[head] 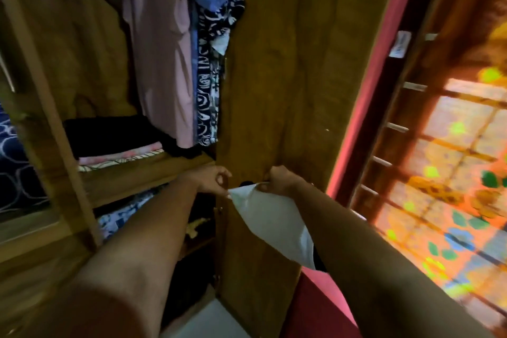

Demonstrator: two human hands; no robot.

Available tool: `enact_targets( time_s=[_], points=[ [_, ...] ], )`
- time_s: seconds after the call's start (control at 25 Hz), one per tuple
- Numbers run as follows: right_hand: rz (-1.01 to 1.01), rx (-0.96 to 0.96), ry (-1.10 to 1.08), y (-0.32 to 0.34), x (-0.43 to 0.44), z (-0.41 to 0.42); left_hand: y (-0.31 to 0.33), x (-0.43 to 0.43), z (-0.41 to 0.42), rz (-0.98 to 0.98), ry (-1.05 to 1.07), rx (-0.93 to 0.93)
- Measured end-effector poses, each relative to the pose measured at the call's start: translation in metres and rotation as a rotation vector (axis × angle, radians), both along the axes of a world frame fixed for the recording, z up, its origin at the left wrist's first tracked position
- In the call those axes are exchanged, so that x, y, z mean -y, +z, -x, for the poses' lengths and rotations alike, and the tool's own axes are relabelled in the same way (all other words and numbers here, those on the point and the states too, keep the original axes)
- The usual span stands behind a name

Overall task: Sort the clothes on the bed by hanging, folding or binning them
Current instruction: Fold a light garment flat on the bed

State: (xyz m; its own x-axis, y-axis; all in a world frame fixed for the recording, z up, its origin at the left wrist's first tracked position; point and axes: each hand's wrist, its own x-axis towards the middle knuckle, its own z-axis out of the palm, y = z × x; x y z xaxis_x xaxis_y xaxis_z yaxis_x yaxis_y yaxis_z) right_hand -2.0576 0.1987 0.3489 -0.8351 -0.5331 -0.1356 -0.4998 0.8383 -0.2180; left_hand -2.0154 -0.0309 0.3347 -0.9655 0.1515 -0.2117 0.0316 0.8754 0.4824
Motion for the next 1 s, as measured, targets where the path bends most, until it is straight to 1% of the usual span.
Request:
enact_targets(
  time_s=[0.12, 0.24, 0.32, 0.4, 0.52, 0.6, 0.68, 0.76, 0.84, 1.0],
  points=[
    [0.014, -0.035, 0.136, 0.009, 0.066, 0.036, 0.011, 0.046, 0.02, 0.002, 0.017, -0.068],
    [0.032, -0.044, 0.285, 0.021, 0.118, 0.055, 0.012, 0.084, 0.027, 0.111, 0.002, -0.1],
    [0.063, 0.008, 0.384, 0.031, 0.151, 0.065, 0.011, 0.112, 0.033, 0.218, 0.026, -0.095],
    [0.147, 0.085, 0.43, 0.039, 0.183, 0.076, 0.015, 0.136, 0.041, 0.291, 0.099, -0.084],
    [0.237, 0.148, 0.503, 0.053, 0.228, 0.09, 0.036, 0.154, 0.048, 0.26, 0.188, -0.071],
    [0.242, 0.176, 0.561, 0.065, 0.251, 0.099, 0.052, 0.166, 0.049, 0.224, 0.22, -0.01],
    [0.217, 0.19, 0.616, 0.078, 0.274, 0.112, 0.067, 0.186, 0.046, 0.243, 0.347, -0.008],
    [0.164, 0.134, 0.649, 0.091, 0.293, 0.125, 0.082, 0.206, 0.045, 0.247, 0.488, -0.138],
    [0.129, 0.074, 0.688, 0.106, 0.309, 0.136, 0.099, 0.221, 0.045, 0.247, 0.563, -0.264],
    [0.022, -0.053, 0.761, 0.126, 0.336, 0.156, 0.124, 0.245, 0.057, 0.343, 0.674, -0.343]
  ],
)
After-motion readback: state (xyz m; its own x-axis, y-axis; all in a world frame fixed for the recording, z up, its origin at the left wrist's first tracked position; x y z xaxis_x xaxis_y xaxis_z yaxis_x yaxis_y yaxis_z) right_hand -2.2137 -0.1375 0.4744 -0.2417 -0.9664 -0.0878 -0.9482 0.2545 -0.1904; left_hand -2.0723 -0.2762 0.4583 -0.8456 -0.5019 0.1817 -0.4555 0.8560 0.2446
